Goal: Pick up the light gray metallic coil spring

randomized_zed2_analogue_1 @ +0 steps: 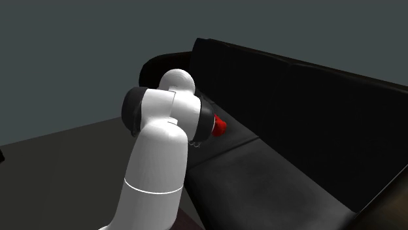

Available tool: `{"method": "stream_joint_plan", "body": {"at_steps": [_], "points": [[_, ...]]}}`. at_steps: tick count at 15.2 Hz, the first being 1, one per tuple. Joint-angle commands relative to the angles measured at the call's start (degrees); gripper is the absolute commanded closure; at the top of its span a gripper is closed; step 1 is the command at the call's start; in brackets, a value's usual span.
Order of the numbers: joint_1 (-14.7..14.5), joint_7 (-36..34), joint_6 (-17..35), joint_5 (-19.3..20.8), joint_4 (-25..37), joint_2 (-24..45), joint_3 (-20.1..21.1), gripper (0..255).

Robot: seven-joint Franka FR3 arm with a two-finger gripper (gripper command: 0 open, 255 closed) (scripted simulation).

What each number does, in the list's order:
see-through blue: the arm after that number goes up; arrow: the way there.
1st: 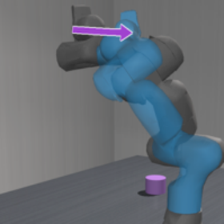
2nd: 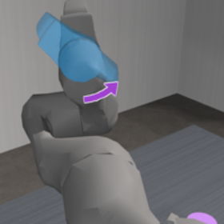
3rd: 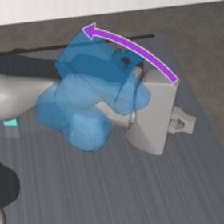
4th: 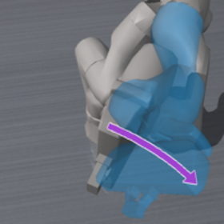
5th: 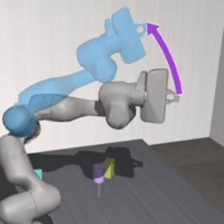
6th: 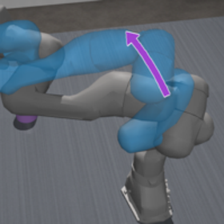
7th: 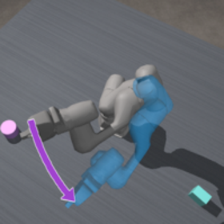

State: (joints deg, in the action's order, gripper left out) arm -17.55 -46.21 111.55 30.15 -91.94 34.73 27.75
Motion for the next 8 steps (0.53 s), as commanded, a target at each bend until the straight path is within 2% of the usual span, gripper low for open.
{"method": "stream_joint_plan", "body": {"at_steps": [1, 8], "points": [[0.0, 0.5, -1.0, -0.8, 0.0, 0.0, 0.4, 255], [0.4, 1.9, -4.7, -2.3, 1.6, -2.6, 1.3, 255]]}}
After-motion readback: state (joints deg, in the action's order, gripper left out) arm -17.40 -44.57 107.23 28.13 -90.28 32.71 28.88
